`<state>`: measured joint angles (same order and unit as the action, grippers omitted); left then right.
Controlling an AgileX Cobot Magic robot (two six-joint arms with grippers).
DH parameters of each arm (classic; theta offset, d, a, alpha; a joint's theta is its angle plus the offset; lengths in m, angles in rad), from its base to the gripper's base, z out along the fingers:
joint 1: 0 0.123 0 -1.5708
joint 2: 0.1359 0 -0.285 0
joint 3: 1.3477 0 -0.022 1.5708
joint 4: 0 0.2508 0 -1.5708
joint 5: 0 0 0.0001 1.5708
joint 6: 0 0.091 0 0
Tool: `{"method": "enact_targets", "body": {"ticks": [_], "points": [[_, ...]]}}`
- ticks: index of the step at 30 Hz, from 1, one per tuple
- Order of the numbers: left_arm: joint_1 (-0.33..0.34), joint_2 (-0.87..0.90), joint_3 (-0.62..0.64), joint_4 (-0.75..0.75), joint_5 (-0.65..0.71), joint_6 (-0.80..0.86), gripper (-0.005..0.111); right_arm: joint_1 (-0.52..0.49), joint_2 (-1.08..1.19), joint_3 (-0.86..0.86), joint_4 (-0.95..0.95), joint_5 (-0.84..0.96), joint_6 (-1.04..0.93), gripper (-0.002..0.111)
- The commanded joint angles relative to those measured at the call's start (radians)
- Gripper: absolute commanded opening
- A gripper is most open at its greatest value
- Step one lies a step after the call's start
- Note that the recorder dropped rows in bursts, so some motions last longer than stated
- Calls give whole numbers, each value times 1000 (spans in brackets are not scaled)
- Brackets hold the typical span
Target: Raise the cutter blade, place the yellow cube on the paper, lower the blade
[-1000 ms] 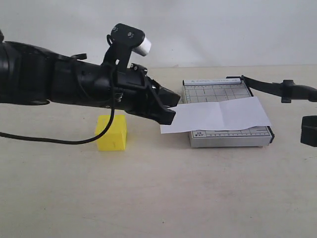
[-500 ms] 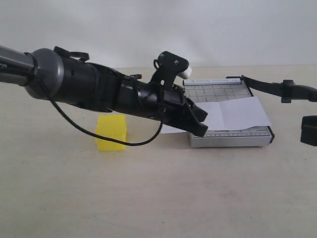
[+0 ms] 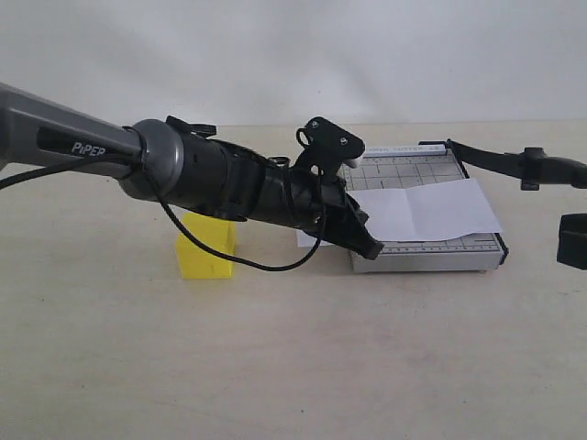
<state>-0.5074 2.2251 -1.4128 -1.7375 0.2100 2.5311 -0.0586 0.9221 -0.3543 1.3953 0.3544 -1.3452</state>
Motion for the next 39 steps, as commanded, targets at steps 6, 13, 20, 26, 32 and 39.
{"method": "enact_targets", "body": {"ticks": [6,13,20,26,32,39], "points": [[-4,4,-17,-7,3,24,4,1,-5,5,3,-6,1,0],[-34,27,-79,-7,10,27,4,1,-5,5,3,-13,1,0],[-63,85,-111,-7,-13,38,4,1,-5,5,3,-28,1,0],[-67,87,-131,-7,-20,35,4,1,-5,5,3,-34,1,0],[-88,87,-181,-7,-2,35,4,1,-5,5,3,-36,-1,0],[-125,92,-222,-7,-14,35,4,1,-5,5,3,-43,-3,0]]}}
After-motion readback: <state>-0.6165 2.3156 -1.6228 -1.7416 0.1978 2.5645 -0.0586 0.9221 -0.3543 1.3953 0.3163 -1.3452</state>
